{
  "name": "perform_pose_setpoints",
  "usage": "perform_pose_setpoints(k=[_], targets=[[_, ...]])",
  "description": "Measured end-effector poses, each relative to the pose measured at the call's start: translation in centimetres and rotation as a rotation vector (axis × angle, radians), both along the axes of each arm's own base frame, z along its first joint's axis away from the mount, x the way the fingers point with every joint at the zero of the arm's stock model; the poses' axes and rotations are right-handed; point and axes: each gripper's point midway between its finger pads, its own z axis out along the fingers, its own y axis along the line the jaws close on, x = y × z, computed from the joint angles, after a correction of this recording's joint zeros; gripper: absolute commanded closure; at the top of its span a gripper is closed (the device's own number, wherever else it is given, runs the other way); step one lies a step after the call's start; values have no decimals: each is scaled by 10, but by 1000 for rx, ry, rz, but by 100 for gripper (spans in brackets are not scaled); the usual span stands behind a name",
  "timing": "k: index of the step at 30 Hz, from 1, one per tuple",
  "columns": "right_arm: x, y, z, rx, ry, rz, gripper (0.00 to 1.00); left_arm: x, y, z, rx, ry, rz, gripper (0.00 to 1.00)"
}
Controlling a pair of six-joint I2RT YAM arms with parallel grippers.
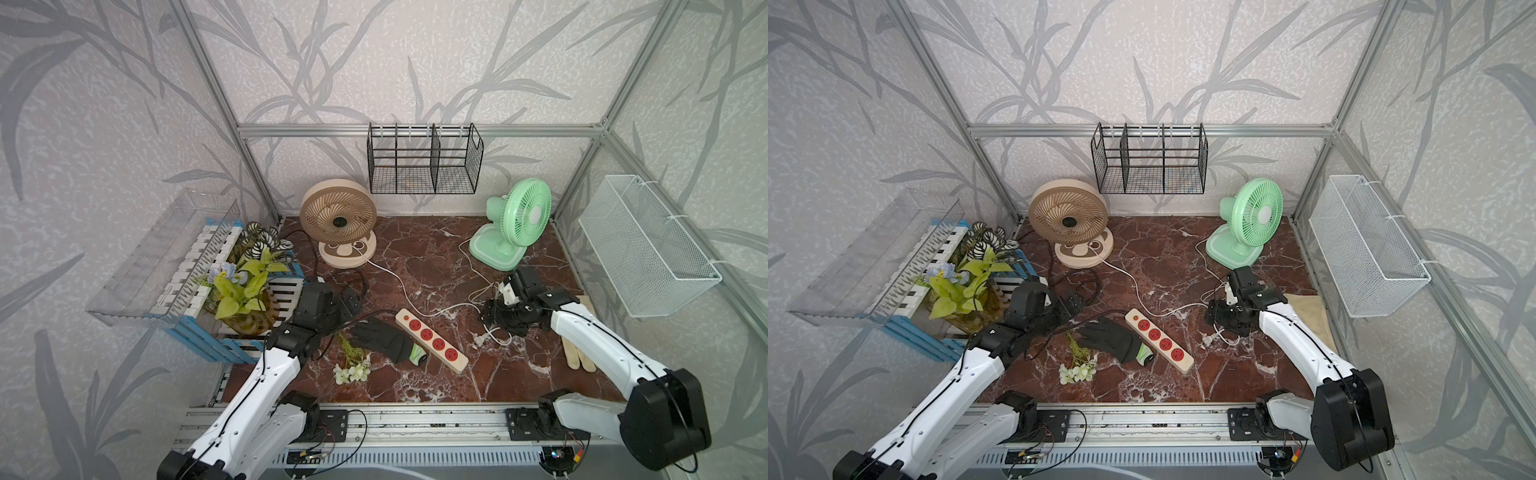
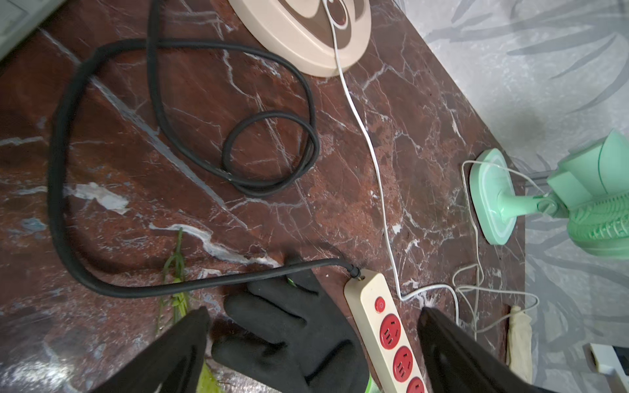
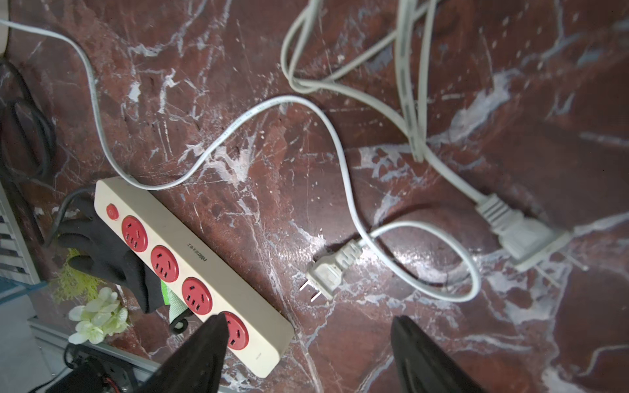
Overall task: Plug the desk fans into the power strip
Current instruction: Adjust the distractor at the center of the board.
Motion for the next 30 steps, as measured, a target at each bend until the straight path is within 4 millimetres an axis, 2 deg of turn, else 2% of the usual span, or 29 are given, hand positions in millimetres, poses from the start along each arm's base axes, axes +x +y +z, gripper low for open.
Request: perform_pose_setpoints(k=[6,10,16,18,30], targets=[[-13,-2,-15,16,82,-85,31,-5,-31,-1,-3,-5,-112,0],[-17,0,-28,38,138,-147,34,-3,-44,2,-13,-25,-149,0],[-16,1,-40,61,187,-259,45,-1,-50,5,-21,-42,-164,0],[-14,0,-44,60,199,-290,54,0,-50,6,-24,-48,-165,0],[-14,-3,-67,33,301,-420,54,1,-55,9,-52,-68,-174,0]])
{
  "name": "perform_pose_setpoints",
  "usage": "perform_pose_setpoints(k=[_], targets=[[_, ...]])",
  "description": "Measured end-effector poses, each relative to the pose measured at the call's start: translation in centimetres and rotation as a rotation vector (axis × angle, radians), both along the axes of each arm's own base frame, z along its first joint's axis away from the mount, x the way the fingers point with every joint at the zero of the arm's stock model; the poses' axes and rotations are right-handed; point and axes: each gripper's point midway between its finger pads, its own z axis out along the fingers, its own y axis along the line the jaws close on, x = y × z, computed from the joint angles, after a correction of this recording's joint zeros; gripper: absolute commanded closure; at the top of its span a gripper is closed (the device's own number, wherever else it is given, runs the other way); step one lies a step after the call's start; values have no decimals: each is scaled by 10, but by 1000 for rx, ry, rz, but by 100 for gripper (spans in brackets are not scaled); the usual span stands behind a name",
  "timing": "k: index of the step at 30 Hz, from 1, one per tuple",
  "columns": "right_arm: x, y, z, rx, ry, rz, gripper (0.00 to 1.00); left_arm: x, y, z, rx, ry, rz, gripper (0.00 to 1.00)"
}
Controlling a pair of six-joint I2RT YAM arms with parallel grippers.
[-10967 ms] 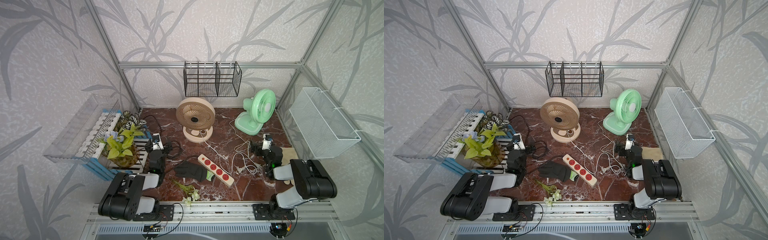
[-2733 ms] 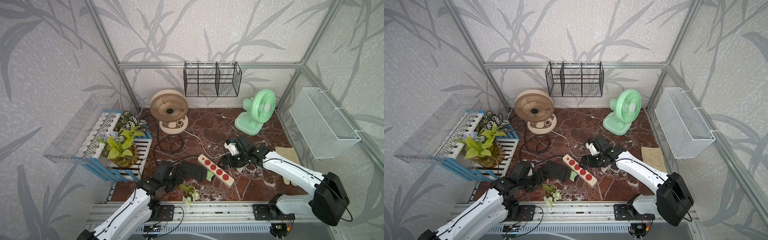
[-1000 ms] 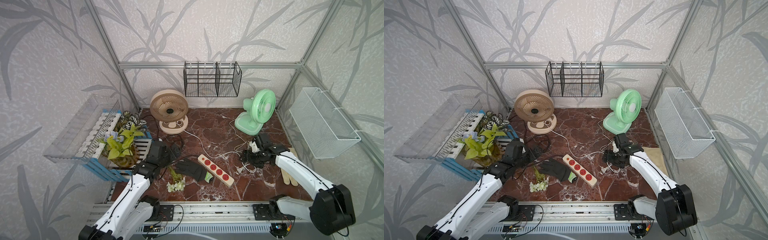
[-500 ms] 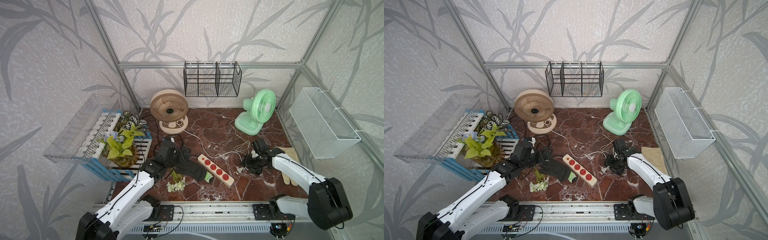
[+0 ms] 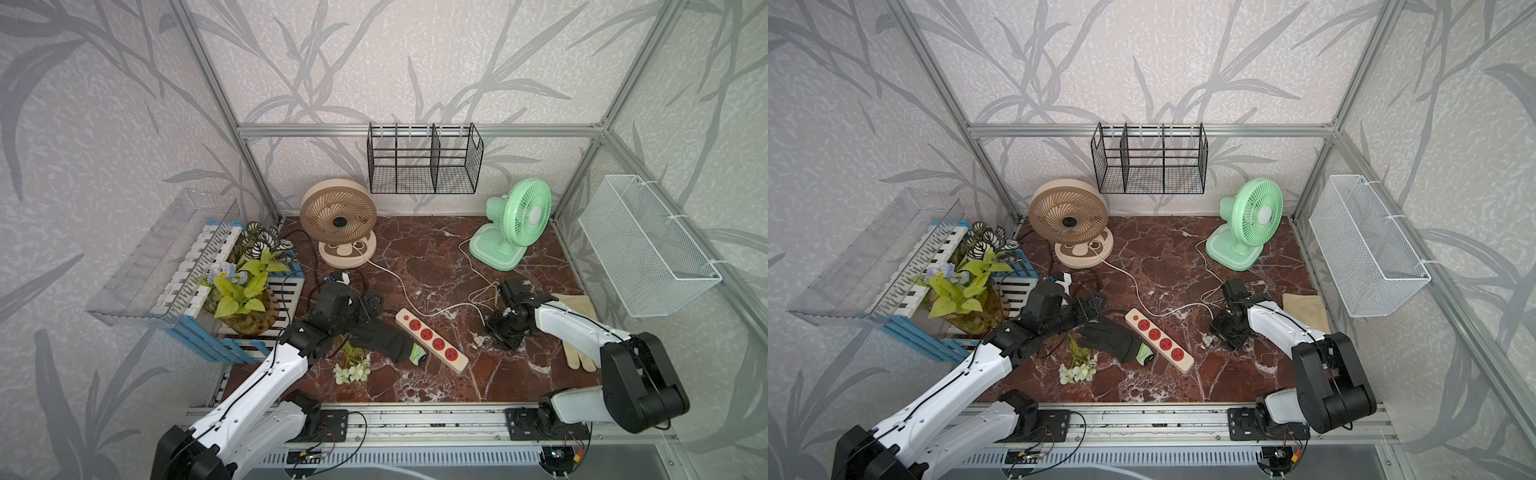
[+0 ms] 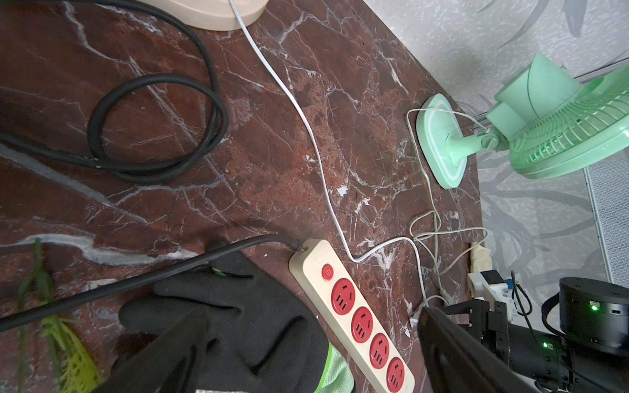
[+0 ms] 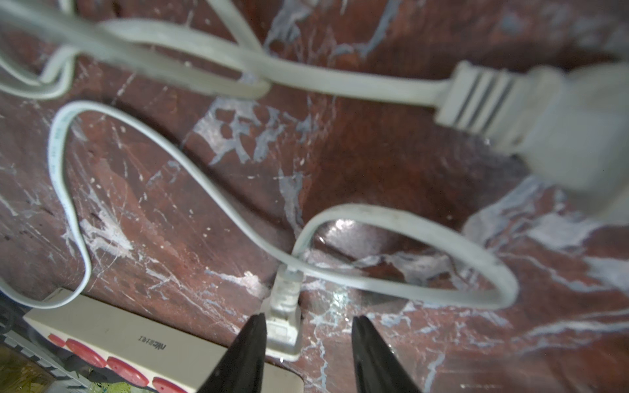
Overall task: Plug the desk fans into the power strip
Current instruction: Adjust the distractor at the center of the board, then pick up the plug from the center of the board.
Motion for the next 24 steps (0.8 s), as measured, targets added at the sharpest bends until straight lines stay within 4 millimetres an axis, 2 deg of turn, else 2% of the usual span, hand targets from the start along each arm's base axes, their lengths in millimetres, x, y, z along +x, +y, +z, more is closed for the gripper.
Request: perform_pose_setpoints(k=[16,17,21,23,24], targets=[[8,4,-7,10,50,-83,56,-1,-3,-3,-19,4,-12,0],[8,4,-8,9,53,-85,61,-2,-4,-3,-20,4,-13,0],[11,8,-9,26,68,-93,69,-2,-6,-2,-33,4,-19,0],[13,11,-9,38,71,-91,84,-2,-8,0,-43,0,-28,0],[14,13,-10,49,72,-89,88,-2,-10,1,-48,-2,-33,0]])
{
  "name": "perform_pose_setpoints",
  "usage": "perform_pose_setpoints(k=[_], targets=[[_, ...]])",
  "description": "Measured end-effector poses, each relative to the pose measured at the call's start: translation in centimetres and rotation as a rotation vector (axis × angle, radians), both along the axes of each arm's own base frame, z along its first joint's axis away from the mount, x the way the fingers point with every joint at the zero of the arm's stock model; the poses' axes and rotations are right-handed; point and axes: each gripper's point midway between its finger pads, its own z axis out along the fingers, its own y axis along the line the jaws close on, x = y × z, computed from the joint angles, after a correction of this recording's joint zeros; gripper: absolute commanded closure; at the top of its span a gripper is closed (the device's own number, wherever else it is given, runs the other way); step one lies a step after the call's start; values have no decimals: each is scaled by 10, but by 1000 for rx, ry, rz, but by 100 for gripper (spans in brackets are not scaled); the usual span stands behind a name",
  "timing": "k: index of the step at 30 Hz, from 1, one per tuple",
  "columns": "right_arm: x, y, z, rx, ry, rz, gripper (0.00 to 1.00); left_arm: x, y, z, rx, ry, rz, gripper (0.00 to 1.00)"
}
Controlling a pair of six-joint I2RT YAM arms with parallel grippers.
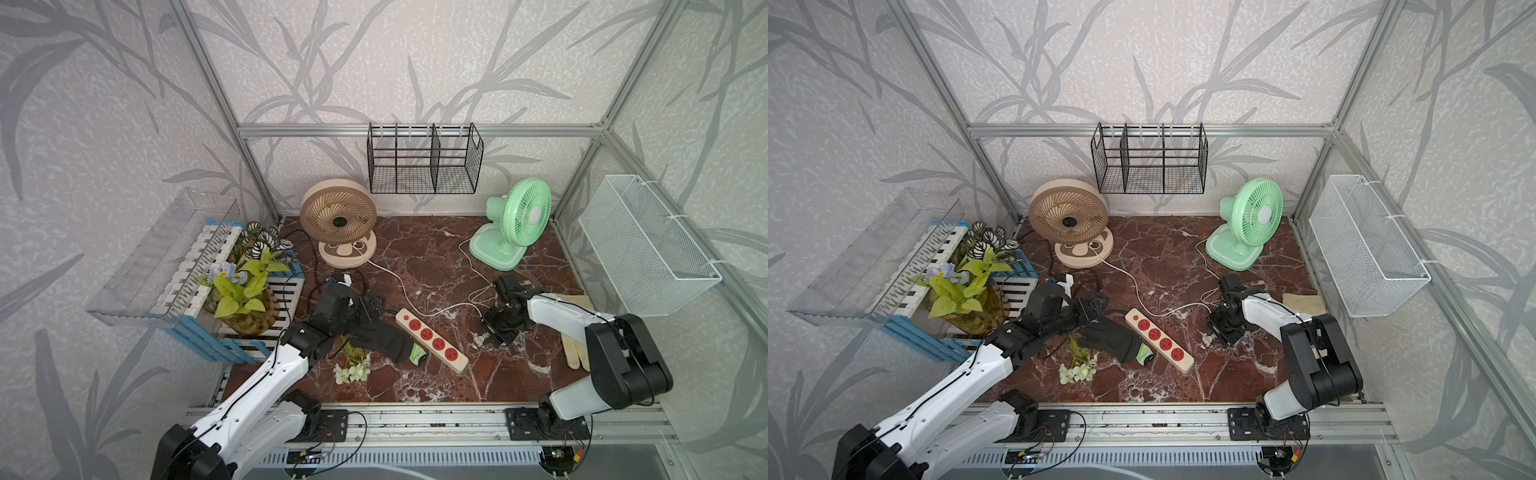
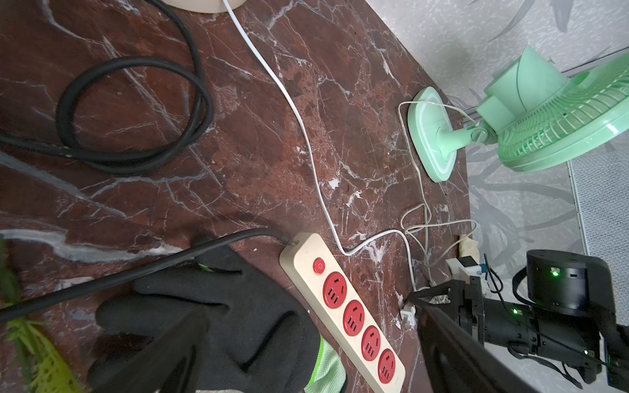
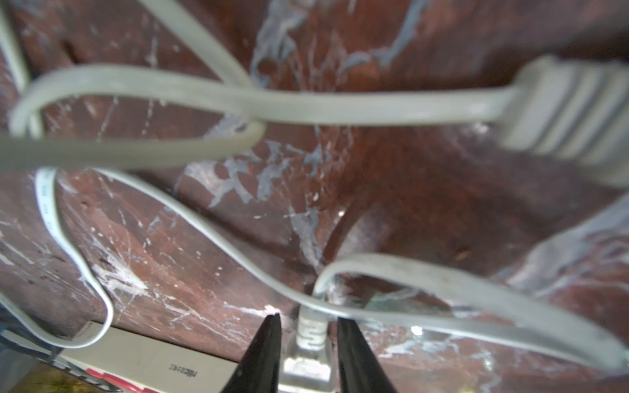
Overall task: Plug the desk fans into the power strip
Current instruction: Pick up the plug from the center of the board.
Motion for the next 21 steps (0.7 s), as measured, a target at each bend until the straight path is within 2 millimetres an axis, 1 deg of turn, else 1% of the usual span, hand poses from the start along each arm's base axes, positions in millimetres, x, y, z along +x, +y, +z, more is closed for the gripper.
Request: perform_pose_setpoints(k=[4,8,9,11,12,16,21], targets=[[4,7,1,41,-6,-6,92,-2,-4,2,-14,-3,-18,0],[5,10,2,58,-20,-8,96,-4,-8,5,-29,-11,-34,0],[5,10,3,60,-27,-10,100,-4,-9,5,-33,-11,-38,0],[5,11,8,68,-43,-12,100,-5,-12,5,-41,-13,-49,0],[6,12,12,76,-57,-14,100,-6,-13,6,-44,-13,-55,0],[16,18,40,126,-156,-19,100,-9,-23,9,-56,-25,-88,0],[27,30,70,203,-258,-22,100,-11,-37,12,-77,-38,-127,0]])
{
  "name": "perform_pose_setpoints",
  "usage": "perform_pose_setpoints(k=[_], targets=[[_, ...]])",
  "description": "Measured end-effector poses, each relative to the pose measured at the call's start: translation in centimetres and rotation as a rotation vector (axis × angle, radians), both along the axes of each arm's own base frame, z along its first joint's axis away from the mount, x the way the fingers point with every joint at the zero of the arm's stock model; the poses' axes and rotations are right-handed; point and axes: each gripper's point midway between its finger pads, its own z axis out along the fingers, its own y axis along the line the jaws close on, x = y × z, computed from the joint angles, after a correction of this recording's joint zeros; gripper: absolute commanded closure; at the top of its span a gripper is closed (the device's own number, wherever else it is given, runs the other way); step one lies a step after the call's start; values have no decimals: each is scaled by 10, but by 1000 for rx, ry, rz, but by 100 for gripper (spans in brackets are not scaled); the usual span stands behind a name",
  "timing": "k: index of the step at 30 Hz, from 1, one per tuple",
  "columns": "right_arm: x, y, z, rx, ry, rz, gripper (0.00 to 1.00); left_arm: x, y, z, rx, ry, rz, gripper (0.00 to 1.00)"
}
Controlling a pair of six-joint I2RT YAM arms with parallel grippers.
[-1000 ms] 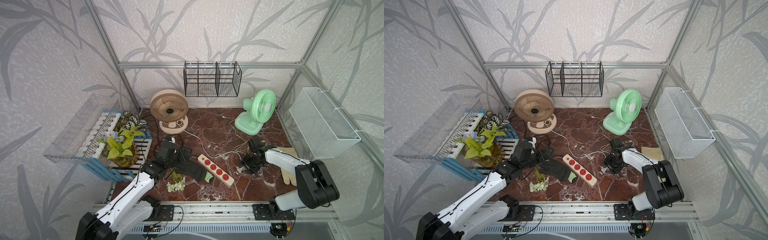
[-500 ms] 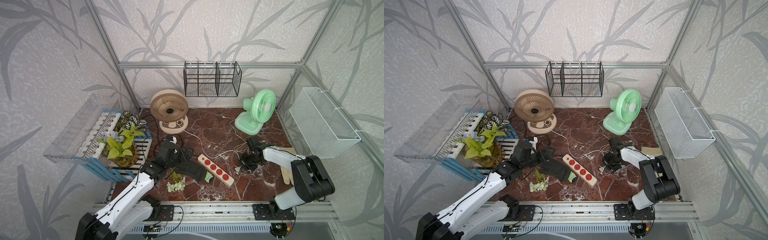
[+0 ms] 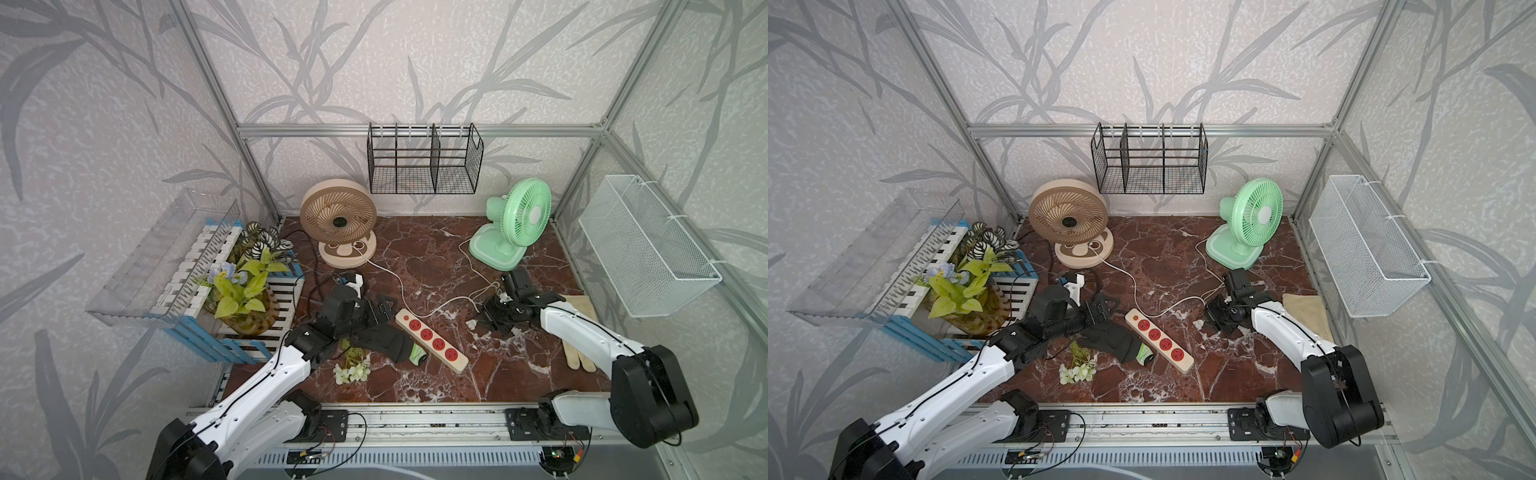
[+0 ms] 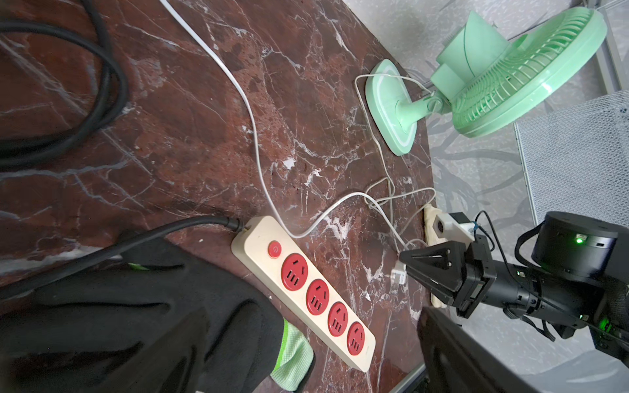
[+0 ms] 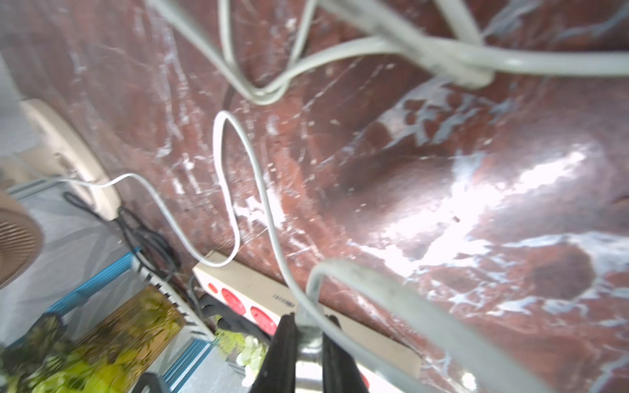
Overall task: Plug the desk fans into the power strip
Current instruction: Pick up the plug from the center of the board.
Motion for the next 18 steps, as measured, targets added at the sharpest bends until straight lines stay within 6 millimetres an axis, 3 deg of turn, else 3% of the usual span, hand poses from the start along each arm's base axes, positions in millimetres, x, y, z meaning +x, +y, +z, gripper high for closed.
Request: perform_pose_setpoints(k=[4,8,11,18], targets=[[3,11,22,55,-72,6,100,-4,-17,5,-35,-11,-50,10],[2,22,38,86,-110,21,100,-10,-37,4,-56,-5,-107,36],[1,34,48,102,-127,46,100,-14,-51,3,-62,-6,-151,48],[0,64,70,136,-174,109,100,-16,-77,13,-85,-29,-223,56]])
